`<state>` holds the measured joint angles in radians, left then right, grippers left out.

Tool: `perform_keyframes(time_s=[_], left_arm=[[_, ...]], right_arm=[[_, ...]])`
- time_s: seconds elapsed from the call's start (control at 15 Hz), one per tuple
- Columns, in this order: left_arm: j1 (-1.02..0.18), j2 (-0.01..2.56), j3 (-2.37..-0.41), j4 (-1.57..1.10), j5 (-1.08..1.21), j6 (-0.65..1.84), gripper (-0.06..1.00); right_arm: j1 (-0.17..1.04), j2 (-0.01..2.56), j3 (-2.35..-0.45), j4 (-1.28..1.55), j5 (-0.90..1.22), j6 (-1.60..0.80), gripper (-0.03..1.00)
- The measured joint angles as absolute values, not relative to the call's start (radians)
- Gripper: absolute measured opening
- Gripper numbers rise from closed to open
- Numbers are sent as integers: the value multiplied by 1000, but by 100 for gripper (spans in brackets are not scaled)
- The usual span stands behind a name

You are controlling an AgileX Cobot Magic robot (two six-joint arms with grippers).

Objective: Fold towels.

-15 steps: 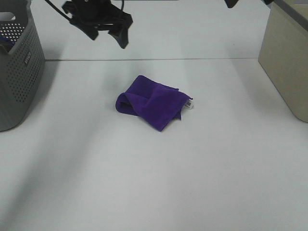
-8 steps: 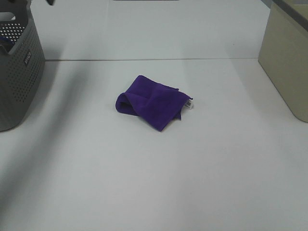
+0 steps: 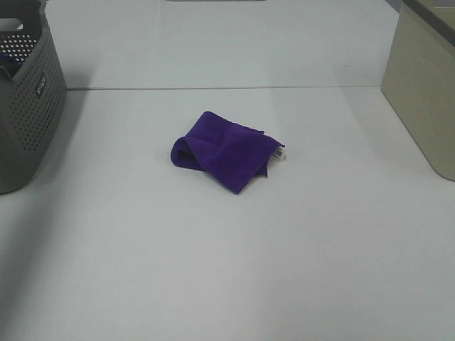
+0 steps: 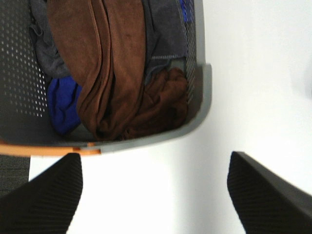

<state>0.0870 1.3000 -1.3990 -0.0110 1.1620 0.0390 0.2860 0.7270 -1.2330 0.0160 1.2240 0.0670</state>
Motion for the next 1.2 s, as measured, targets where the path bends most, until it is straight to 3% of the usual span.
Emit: perform_keyframes(time_s=[0.27,0.53,0.93,1.2], left_arm=[[87,813,-1003,-17,1152,91,75],[87,344,-725,-20,1175,170,75],[87,24,-633,-91,1214,157,75],[87,-5,-568,-91,1221,137,75]], right_arm=[[286,444,-1014,0,1224,67,76],[286,221,-829,0,1224,69,76],[286,-5,-715,-68,1227,68,76],[286,-5,-659,-86,1225,57,76]])
